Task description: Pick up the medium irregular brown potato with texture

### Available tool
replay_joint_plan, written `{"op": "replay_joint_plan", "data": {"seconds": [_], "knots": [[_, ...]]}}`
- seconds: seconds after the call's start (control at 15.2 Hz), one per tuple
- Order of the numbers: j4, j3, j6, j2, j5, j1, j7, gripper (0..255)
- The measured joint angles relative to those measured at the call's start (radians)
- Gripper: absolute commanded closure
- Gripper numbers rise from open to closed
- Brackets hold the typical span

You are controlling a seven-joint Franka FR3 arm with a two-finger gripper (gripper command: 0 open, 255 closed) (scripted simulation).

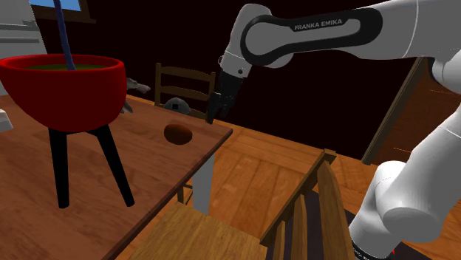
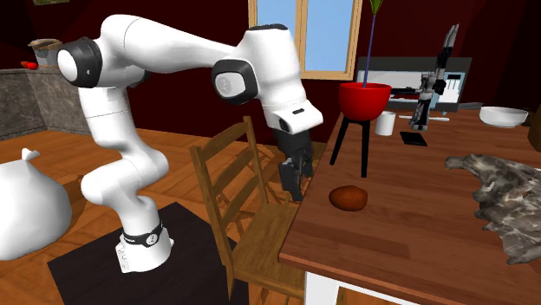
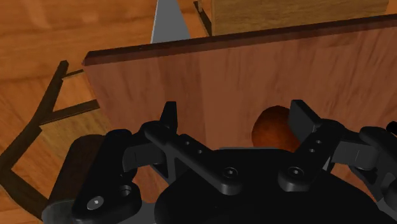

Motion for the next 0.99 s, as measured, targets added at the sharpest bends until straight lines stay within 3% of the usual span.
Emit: {"op": "replay_joint_plan", "data": {"seconds": [0.53,0.99], "knots": [[0.235,0.058,0.055,0.229,-0.004,0.057,-0.048,0],[0.192,0.064,0.135,0.26,0.001,0.064,-0.071,0]]}}
